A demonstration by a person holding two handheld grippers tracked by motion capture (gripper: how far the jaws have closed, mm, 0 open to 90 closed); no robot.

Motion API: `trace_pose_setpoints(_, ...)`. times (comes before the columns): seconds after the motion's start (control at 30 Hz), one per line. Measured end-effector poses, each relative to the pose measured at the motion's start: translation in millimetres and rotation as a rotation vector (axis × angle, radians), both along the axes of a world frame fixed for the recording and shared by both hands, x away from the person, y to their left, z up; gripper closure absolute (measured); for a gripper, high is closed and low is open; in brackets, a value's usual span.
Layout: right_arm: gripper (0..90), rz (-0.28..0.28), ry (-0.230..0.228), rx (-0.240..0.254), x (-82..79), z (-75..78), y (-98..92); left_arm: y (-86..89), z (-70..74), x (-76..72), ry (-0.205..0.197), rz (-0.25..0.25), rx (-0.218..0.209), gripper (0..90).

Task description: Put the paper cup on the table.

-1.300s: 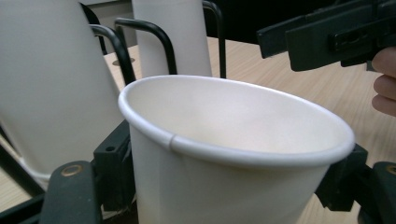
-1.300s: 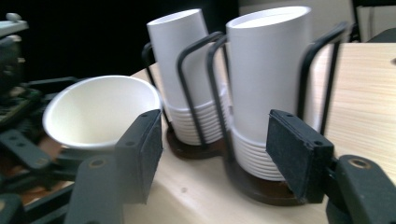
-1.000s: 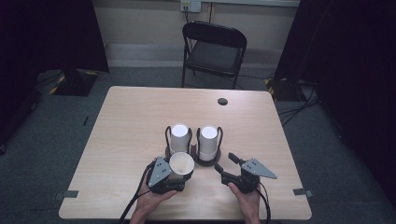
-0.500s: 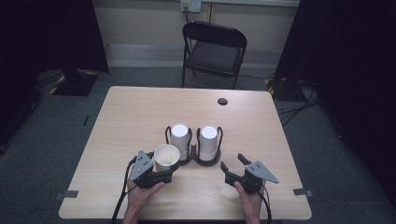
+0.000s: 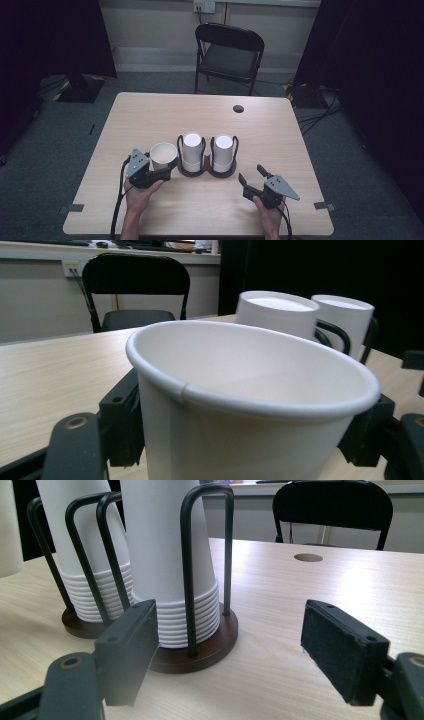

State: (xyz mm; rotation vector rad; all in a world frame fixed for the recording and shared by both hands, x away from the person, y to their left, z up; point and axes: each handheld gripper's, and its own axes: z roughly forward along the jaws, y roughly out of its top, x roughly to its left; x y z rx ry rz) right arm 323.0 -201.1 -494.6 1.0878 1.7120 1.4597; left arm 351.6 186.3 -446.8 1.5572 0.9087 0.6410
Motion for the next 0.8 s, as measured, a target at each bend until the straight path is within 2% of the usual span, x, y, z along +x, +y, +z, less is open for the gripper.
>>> trace_pose_setpoints(0.23,22.8,-0.022,-0.006,0.013,-0.6,-1.1,-0.7,6.0,1.7,14.9,0.004,0.061,0.043,23.4)
trace_pose_setpoints(0.33,20.5,-0.025,-0.007,0.017,-0.5,-1.2,-1.1,10.6,3.4,22.3,0.004,0.073,0.03,23.6)
trace_pose_setpoints(0.43,19.7,-0.02,-0.004,0.013,-0.7,-1.1,-0.9,16.3,2.0,32.6,0.017,0.108,0.021,23.6)
trace_pose_setpoints(0.5,19.3,-0.022,-0.006,0.011,-1.0,-1.1,-0.7,17.9,3.0,37.6,0.014,0.121,0.044,23.5)
trace_pose_setpoints(0.6,20.2,-0.02,-0.004,0.007,-1.3,-1.0,-0.5,21.9,5.6,43.9,0.008,0.131,0.034,23.4)
trace_pose_setpoints(0.7,20.2,-0.015,-0.008,-0.001,-1.2,-1.1,0.2,22.4,7.4,47.8,0.007,0.13,0.065,22.9)
trace_pose_setpoints(0.8,20.2,-0.015,-0.003,0.001,-1.0,-0.9,0.0,24.9,2.6,55.9,0.019,0.118,0.035,22.8)
